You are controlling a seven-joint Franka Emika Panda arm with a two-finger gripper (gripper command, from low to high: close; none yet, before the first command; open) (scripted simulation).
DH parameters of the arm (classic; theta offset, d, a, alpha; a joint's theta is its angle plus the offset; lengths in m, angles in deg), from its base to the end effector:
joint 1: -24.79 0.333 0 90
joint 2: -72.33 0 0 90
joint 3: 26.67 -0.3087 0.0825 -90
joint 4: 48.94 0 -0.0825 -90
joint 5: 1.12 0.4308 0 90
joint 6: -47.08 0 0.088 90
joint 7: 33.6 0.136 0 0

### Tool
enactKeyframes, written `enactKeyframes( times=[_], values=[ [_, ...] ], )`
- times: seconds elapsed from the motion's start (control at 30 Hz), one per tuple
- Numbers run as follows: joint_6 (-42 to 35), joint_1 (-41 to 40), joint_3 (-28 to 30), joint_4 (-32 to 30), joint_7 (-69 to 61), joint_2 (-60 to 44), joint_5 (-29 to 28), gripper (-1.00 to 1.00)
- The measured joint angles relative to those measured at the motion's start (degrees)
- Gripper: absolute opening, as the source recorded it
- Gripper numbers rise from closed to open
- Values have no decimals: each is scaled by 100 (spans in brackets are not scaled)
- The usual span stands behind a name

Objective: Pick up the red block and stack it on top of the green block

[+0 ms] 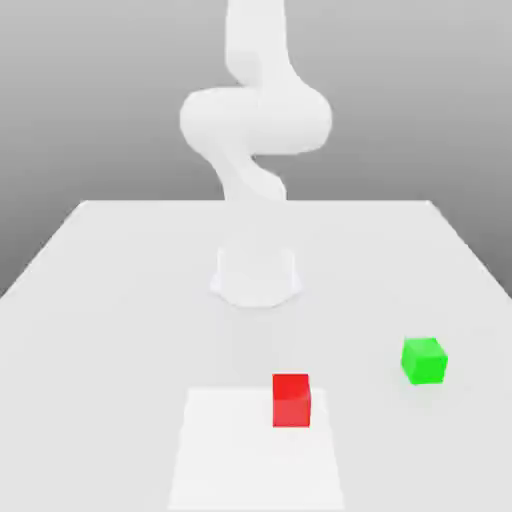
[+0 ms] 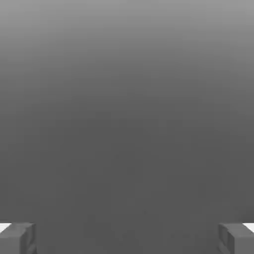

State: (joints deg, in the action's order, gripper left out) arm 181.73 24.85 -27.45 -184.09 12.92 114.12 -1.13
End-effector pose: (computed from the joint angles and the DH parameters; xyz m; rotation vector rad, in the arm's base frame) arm 0.4465 0.0077 0.6311 -2.4957 1.0511 -0.9401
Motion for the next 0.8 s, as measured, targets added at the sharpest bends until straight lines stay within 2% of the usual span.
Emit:
enactKeyframes(
  times=[0.57,0.8],
  values=[
    [2463,164,-496,-2719,524,-3592,77,0],
    [3730,331,-259,-2721,882,-5138,-362,0]
  ],
)
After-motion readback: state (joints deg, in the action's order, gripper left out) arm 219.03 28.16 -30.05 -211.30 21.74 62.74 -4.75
